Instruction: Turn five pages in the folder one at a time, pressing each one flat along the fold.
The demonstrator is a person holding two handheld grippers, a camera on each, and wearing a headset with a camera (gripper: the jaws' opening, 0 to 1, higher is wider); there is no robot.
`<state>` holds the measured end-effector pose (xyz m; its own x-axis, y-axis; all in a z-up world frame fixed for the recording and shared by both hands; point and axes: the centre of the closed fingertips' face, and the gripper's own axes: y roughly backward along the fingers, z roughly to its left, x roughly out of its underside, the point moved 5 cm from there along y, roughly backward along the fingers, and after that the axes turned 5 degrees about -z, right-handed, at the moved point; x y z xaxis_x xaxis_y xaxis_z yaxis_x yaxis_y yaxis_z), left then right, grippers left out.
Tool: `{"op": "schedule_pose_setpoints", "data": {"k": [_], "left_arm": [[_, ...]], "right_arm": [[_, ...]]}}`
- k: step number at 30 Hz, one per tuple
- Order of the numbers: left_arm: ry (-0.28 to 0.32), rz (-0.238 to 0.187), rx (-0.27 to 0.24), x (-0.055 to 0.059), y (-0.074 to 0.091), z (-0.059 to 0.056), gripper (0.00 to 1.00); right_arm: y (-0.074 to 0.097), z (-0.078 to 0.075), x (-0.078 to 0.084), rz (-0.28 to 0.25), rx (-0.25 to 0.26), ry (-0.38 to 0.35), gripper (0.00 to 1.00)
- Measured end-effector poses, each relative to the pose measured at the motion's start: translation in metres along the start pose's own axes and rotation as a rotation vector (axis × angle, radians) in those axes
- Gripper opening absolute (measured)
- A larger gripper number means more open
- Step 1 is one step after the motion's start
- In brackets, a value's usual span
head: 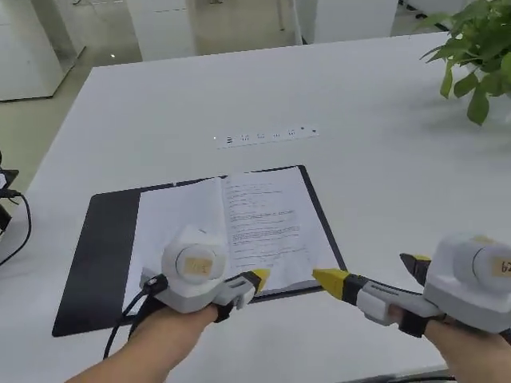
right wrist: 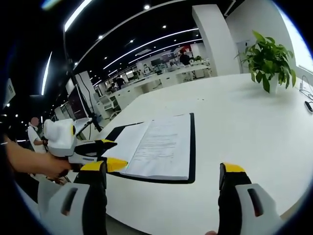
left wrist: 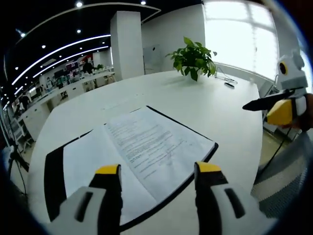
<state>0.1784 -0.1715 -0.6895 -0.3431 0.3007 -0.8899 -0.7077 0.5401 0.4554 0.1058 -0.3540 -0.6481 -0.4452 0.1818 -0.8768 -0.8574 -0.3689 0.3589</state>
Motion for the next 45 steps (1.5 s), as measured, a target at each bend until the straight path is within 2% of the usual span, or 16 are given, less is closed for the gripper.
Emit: {"op": "schedule_pose_setpoints", "data": {"k": [2,8,11,15,17,19,22,26,30,32,34,35,36,37,42,45], "left_arm": [[-0.004,0.020,0.025,0.004,-0.014,-0.008,0.56],[-0.004,0.038,0.058,0.012,-0.052,-0.029,0.53],[0.001,0.039,0.058,0.014,-0.062,-0.035,0.51],[0.004,0.067,0.034,0.024,-0.075,-0.037,0.48],[0.016,0.082,0.023,0.028,-0.076,-0.038,0.45],[0.024,0.057,0.003,0.029,-0.077,-0.038,0.44],[0.032,0.044,-0.008,0.030,-0.077,-0.037,0.42],[0.028,0.007,-0.008,0.032,-0.075,-0.037,0.34],[0.022,-0.003,-0.003,0.033,-0.076,-0.037,0.32],[0.021,-0.007,-0.006,0.032,-0.076,-0.036,0.23],[0.002,-0.010,-0.036,0.032,-0.075,-0.030,0.11],[-0.018,0.000,-0.074,0.033,-0.074,-0.022,0.07],[-0.029,-0.002,-0.038,0.033,-0.075,-0.025,0.05],[-0.056,-0.001,-0.029,0.033,-0.076,-0.026,0.05],[-0.035,0.005,-0.036,0.033,-0.077,-0.023,0.01],[0.053,0.005,-0.052,0.033,-0.078,-0.021,0.00]], "right_arm": [[0.000,-0.002,0.002,0.006,0.001,-0.011,0.95],[0.000,-0.005,0.000,-0.007,0.010,-0.039,0.93],[0.000,-0.006,0.000,-0.008,0.013,-0.048,0.92],[0.000,-0.007,0.000,-0.011,0.016,-0.064,0.91],[0.000,-0.008,0.000,-0.013,0.016,-0.070,0.91],[-0.001,-0.009,0.001,-0.012,0.018,-0.074,0.90],[-0.002,-0.010,0.003,-0.004,0.016,-0.079,0.89],[-0.005,-0.011,0.004,0.000,0.009,-0.091,0.89],[-0.007,-0.012,0.006,0.005,0.001,-0.101,0.87],[-0.008,-0.013,0.007,0.007,0.000,-0.104,0.86],[-0.009,-0.014,0.007,0.007,-0.001,-0.110,0.86],[-0.009,-0.014,0.007,0.007,-0.003,-0.115,0.85],[-0.009,-0.014,0.007,0.008,-0.004,-0.119,0.85],[-0.010,-0.014,0.007,0.008,-0.004,-0.124,0.85],[-0.013,-0.014,0.008,0.009,-0.004,-0.132,0.84],[-0.018,-0.012,0.008,0.012,-0.019,-0.139,0.81]]}}
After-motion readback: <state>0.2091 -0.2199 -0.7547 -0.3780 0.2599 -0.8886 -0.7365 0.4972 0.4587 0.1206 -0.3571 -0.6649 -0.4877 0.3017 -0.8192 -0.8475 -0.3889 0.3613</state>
